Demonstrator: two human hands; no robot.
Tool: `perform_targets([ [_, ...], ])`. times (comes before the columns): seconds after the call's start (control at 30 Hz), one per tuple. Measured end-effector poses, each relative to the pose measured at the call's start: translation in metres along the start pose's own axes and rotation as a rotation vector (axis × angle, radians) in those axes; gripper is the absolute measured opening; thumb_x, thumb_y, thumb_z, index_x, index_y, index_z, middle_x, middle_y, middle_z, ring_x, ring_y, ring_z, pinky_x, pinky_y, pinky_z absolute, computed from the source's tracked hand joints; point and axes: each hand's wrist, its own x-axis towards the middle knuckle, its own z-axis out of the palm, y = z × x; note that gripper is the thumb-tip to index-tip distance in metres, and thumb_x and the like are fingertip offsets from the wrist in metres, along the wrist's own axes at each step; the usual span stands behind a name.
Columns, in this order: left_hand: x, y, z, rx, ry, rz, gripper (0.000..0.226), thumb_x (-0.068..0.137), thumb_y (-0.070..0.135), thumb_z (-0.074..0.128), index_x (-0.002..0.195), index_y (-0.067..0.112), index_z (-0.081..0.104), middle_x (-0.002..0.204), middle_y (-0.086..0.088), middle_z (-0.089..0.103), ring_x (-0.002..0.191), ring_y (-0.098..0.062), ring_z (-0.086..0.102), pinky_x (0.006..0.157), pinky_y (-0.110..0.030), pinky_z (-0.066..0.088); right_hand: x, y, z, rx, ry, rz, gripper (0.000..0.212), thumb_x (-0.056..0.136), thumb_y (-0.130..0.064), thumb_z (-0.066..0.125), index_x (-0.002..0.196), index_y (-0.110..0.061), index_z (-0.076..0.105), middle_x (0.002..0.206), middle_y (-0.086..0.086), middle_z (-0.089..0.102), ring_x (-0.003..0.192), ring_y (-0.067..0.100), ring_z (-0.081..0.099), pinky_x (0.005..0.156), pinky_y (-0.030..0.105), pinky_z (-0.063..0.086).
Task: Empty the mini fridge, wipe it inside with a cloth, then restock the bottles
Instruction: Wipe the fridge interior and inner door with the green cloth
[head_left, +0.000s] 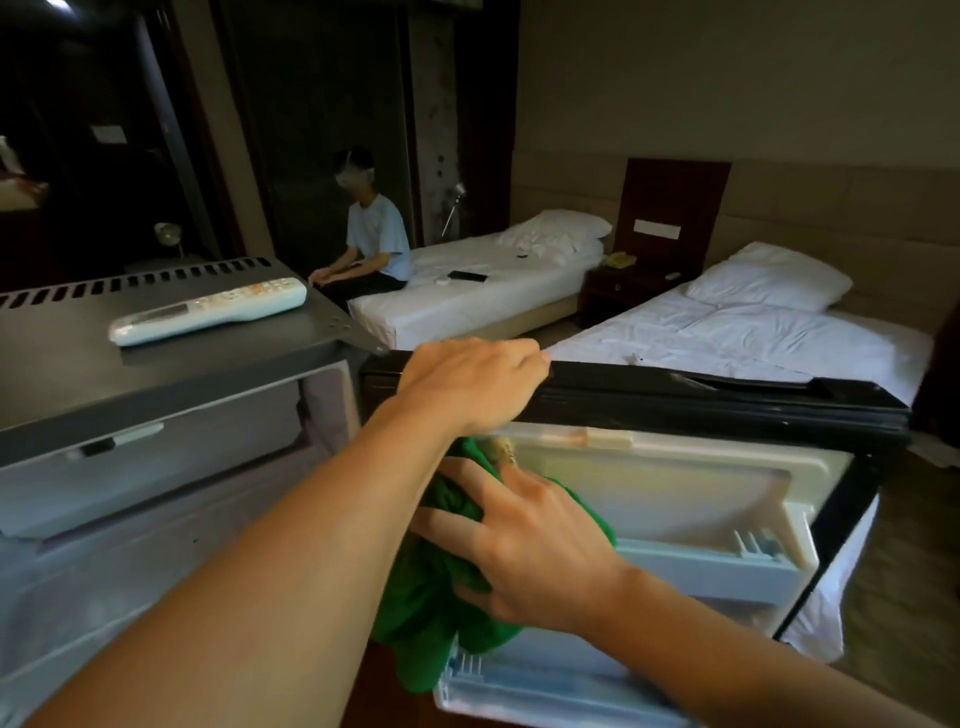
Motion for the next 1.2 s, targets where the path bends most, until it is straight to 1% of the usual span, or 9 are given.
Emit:
perform_targets([
  [0.1, 0.000, -0.002, 0.007, -0.004, 0.095, 0.002, 0.039, 0.099, 0.048, 0.021, 0.089, 0.032, 0.055, 0.089, 0.001, 0.061, 0.078, -0.019, 0.052, 0.068, -0.039, 0.034, -0.002, -0.007, -0.007, 0.011, -0.044, 0.029, 0.061, 0.075, -0.042, 0.072, 0.130, -0.032, 0.047, 0.130, 0.011, 0.046, 0.096, 0.033, 0.059, 0.070, 0.043, 0.058],
  [0.23, 0.000, -0.002, 0.009, -0.012, 0.109, -0.002, 0.038, 0.099, 0.047, 0.020, 0.090, 0.032, 0.054, 0.087, 0.001, 0.059, 0.077, -0.019, 0.051, 0.068, -0.039, 0.034, -0.026, 0.003, -0.031, -0.070, -0.098, 0.081, 0.050, 0.074, -0.038, 0.071, 0.119, -0.034, 0.049, 0.116, 0.006, 0.054, 0.088, 0.026, 0.061, 0.061, 0.037, 0.059],
  [0.33, 0.001, -0.003, 0.007, -0.010, 0.072, 0.034, 0.040, 0.099, 0.049, 0.019, 0.088, 0.031, 0.053, 0.090, -0.001, 0.060, 0.081, -0.022, 0.054, 0.069, -0.039, 0.035, -0.069, 0.027, -0.051, -0.127, -0.142, 0.146, 0.043, 0.076, -0.038, 0.062, 0.117, -0.035, 0.050, 0.119, 0.004, 0.053, 0.094, 0.025, 0.062, 0.057, 0.036, 0.060],
  [0.5, 0.004, -0.005, 0.008, -0.004, 0.094, 0.025, 0.040, 0.098, 0.048, 0.019, 0.088, 0.032, 0.055, 0.088, 0.002, 0.060, 0.082, -0.023, 0.053, 0.068, -0.039, 0.033, -0.131, 0.061, -0.077, -0.202, -0.176, 0.391, 0.073, 0.046, -0.041, 0.087, 0.112, -0.039, 0.057, 0.115, -0.001, 0.054, 0.080, 0.020, 0.066, 0.046, 0.026, 0.055],
  [0.57, 0.003, -0.005, 0.008, -0.001, 0.107, 0.019, 0.041, 0.098, 0.048, 0.019, 0.088, 0.032, 0.054, 0.090, 0.001, 0.061, 0.084, -0.024, 0.054, 0.069, -0.040, 0.034, -0.139, 0.066, -0.074, -0.196, -0.175, 0.423, 0.078, 0.041, -0.039, 0.090, 0.112, -0.038, 0.057, 0.116, -0.001, 0.053, 0.078, 0.022, 0.067, 0.044, 0.026, 0.053],
  [0.8, 0.006, -0.002, 0.008, -0.027, 0.093, 0.005, 0.042, 0.099, 0.046, 0.019, 0.096, 0.031, 0.058, 0.095, -0.002, 0.063, 0.086, -0.024, 0.054, 0.070, -0.040, 0.037, -0.123, 0.067, -0.055, -0.156, -0.028, 0.363, 0.071, 0.050, -0.032, 0.088, 0.113, -0.035, 0.057, 0.117, 0.002, 0.055, 0.085, 0.029, 0.067, 0.050, 0.034, 0.059],
  [0.97, 0.008, -0.001, 0.008, -0.018, 0.064, -0.022, 0.039, 0.099, 0.047, 0.018, 0.099, 0.036, 0.056, 0.103, 0.000, 0.062, 0.087, -0.023, 0.051, 0.070, -0.039, 0.032, -0.077, 0.046, -0.037, -0.113, 0.001, 0.209, 0.049, 0.070, -0.043, 0.065, 0.117, -0.035, 0.054, 0.122, 0.003, 0.054, 0.093, 0.026, 0.064, 0.056, 0.034, 0.058],
  [1.07, 0.008, 0.001, 0.007, -0.012, 0.041, -0.038, 0.041, 0.098, 0.049, 0.018, 0.106, 0.039, 0.056, 0.112, 0.001, 0.062, 0.091, -0.021, 0.050, 0.070, -0.039, 0.030, -0.038, 0.027, -0.023, -0.080, -0.026, 0.106, 0.051, 0.074, -0.040, 0.068, 0.122, -0.030, 0.052, 0.120, 0.008, 0.052, 0.093, 0.030, 0.060, 0.060, 0.041, 0.057],
  [1.2, 0.003, 0.005, 0.005, 0.029, 0.037, -0.083, 0.043, 0.099, 0.048, 0.018, 0.116, 0.039, 0.057, 0.120, 0.000, 0.059, 0.098, -0.024, 0.048, 0.075, -0.039, 0.028, -0.008, 0.007, -0.012, -0.052, -0.036, 0.103, 0.062, 0.072, -0.035, 0.076, 0.129, -0.026, 0.053, 0.120, 0.014, 0.051, 0.088, 0.036, 0.059, 0.061, 0.044, 0.056],
])
